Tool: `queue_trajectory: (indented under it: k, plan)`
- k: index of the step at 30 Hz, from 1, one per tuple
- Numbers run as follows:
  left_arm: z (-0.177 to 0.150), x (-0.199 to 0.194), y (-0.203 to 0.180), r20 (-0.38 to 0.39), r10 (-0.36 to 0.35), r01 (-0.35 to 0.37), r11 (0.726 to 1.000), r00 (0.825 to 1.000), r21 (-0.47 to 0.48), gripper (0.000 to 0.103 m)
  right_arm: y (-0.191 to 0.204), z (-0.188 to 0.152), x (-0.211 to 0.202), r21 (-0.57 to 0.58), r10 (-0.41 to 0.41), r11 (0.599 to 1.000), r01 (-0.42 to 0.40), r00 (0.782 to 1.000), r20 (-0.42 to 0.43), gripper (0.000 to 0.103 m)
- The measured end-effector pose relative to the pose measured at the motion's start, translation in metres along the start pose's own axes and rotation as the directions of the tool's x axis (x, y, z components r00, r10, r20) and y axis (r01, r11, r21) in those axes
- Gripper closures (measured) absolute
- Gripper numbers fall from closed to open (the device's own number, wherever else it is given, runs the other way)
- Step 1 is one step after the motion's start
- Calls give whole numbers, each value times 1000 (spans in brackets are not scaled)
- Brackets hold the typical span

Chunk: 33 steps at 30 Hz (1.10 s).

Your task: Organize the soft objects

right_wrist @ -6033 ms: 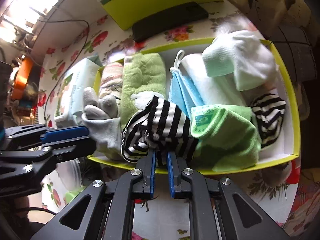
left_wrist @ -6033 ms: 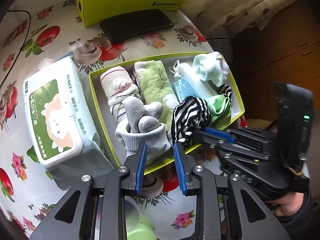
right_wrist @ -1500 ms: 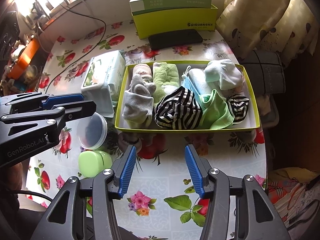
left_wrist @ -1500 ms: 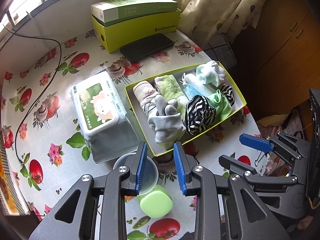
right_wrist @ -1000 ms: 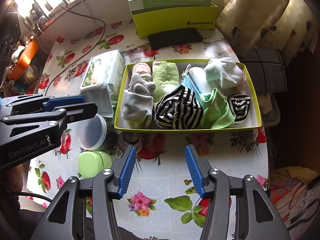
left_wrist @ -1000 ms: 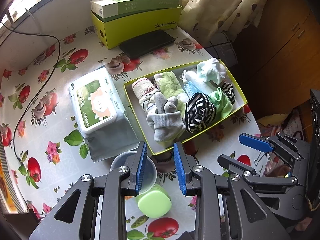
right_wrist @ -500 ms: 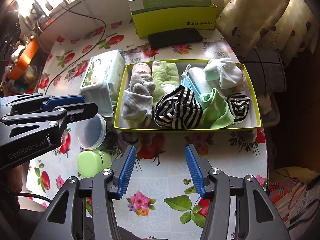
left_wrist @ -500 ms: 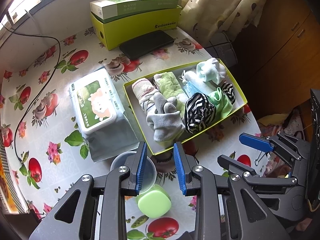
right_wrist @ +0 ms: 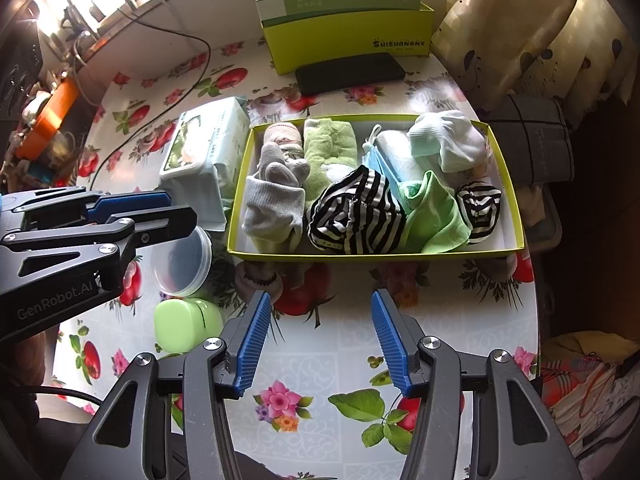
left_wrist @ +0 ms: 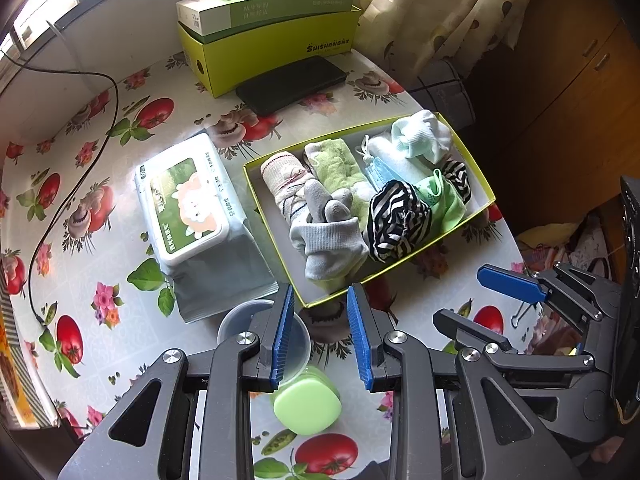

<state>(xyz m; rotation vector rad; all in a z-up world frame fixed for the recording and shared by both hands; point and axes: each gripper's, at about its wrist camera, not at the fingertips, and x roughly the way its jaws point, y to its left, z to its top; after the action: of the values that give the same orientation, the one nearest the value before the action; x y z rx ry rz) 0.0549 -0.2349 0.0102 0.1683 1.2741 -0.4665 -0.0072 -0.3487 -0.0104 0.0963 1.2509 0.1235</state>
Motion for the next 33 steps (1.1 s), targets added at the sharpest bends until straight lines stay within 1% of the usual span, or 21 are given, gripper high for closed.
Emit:
queue_trajectory:
  k: [21, 33]
  plan:
    - [3, 6, -2, -13, 12, -12, 1000, 1000, 7, 74, -4, -2, 4, 12, 6, 1000, -6, 1000, 2, 50]
    - [3, 8, -1, -11, 7, -7, 1000, 1000, 5, 74, -6, -2, 5, 11, 7, 1000, -7, 1000, 1, 50]
